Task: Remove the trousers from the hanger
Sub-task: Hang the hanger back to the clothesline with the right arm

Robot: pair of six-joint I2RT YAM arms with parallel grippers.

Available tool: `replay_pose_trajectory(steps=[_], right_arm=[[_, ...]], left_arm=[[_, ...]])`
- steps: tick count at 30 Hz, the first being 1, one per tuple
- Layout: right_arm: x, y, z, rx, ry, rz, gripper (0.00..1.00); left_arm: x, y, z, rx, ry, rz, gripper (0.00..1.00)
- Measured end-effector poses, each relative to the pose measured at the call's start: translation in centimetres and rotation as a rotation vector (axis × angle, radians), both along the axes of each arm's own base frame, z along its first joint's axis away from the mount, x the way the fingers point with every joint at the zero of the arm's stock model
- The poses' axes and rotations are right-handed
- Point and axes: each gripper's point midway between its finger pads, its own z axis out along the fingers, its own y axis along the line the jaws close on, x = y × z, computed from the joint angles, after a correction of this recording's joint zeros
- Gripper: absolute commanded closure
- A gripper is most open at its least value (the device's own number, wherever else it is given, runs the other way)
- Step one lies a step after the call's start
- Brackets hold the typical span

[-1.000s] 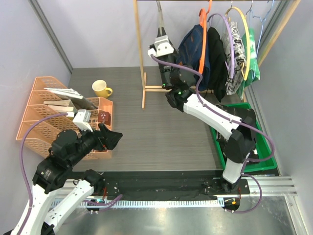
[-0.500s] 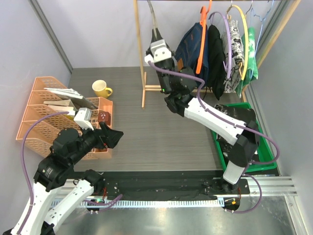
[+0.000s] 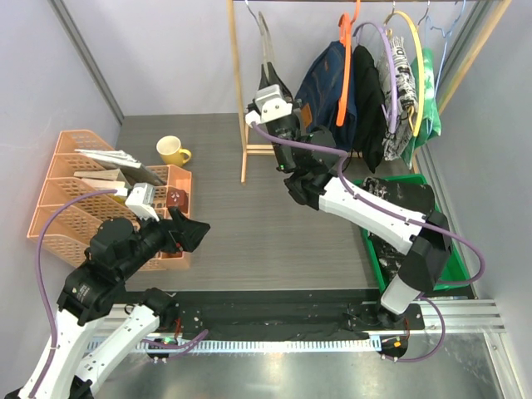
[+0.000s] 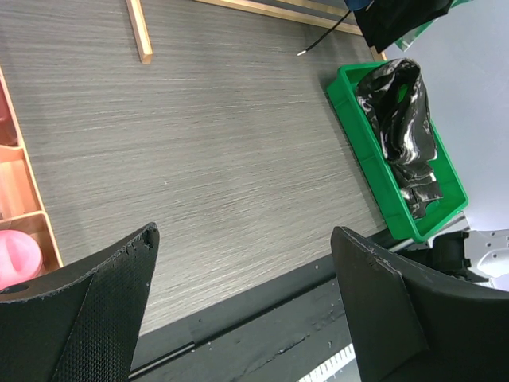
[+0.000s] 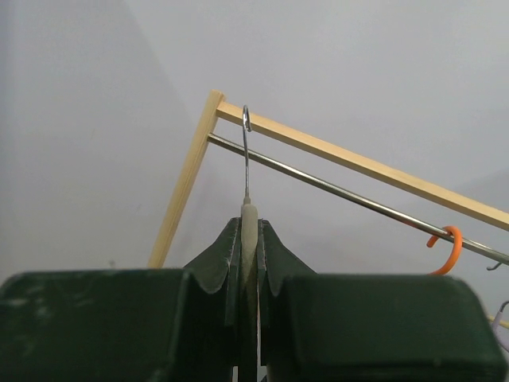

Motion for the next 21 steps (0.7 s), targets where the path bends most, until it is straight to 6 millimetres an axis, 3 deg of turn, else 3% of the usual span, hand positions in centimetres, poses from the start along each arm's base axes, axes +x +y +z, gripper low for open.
replay_pose_trajectory(steps=[13, 19, 21], right_arm=[[5.6, -2.2, -1.8, -0.024, 0.032, -0.114, 0.99], [6.2, -2.2, -2.3, -0.039, 0.065, -0.125, 0.99], [6.0, -1.7, -2.4, -0.036, 0.08, -0.119, 0.94]], left_arm=[[0.1, -0.1, -0.1, -0.001, 0.006, 0.0, 0.12], [0.4, -0.3, -0.2, 0.003, 0.015, -0.001, 0.11], [0.4, -0.4, -0.3, 0.0, 0.021, -0.005, 0.12]])
